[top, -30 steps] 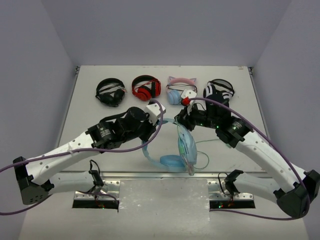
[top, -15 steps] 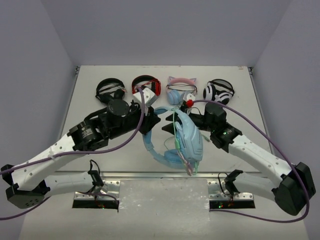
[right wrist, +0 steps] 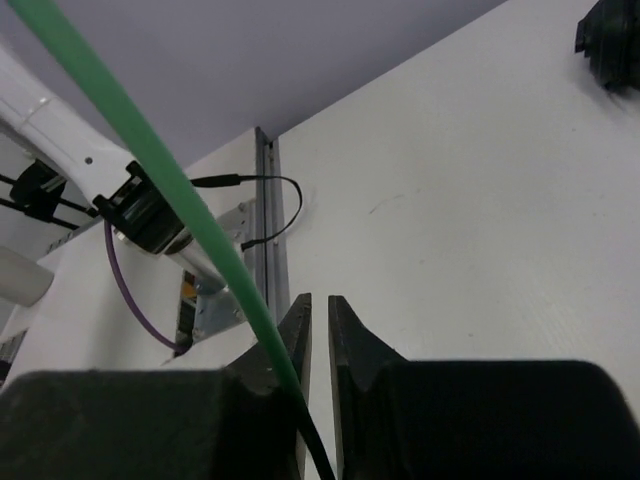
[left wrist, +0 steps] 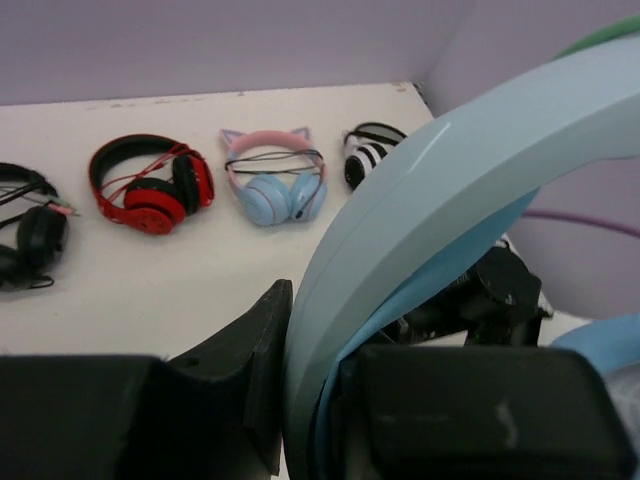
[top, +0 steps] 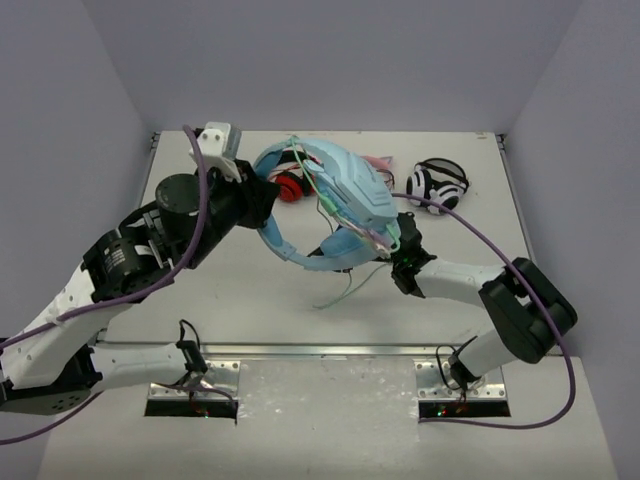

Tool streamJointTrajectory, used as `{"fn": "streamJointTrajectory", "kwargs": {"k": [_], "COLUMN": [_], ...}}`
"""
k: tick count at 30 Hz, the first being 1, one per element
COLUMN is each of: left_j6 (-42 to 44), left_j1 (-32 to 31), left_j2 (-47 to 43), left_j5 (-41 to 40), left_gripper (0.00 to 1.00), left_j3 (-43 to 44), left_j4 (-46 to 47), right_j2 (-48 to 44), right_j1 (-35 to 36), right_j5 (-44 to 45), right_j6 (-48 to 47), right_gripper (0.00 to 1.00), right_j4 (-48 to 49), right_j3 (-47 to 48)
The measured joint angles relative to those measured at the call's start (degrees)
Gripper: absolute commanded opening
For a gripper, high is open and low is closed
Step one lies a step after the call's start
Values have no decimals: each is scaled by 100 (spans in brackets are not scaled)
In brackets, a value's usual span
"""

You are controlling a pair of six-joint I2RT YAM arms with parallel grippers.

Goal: Wrap the headphones

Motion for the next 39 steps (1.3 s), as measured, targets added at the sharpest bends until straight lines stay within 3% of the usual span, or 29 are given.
{"fn": "streamJointTrajectory", "kwargs": {"k": [7, 12, 15, 21, 24, 29, 39], "left_j6": [-708, -979, -1045, -1261, -1440, -1810, -2039], "left_j1": [59, 986, 1421, 2109, 2225, 2262, 2524], "left_j2": [874, 1766, 2181, 2555, 2579, 2583, 2581], "left_j5": [-1714, -1864, -2033, -2048, -2022, -2000, -1919], "left_gripper": [0, 0, 0, 0, 0, 0, 0], "left_j3": [1217, 1709, 1694, 1366, 1207, 911, 546], "left_j4": [-828, -1231, -1360, -1502, -1547, -1451, -1298], "right_j2": [315, 133, -446, -2037, -2409, -2479, -2072], "right_j1": [0, 79, 212, 890, 1220, 1569, 2186], "right_j5": [-127, -66, 90, 732, 1043, 1412, 1982], "right_j6": [837, 1062, 992, 210, -201, -761, -1333], "right_gripper": [2, 1, 1, 1, 1, 1, 1], "right_j4": [1541, 2063, 1985, 584, -304, -1663, -2643], "right_j3": [-831, -1386, -1786, -1814, -1513, -822, -396]}}
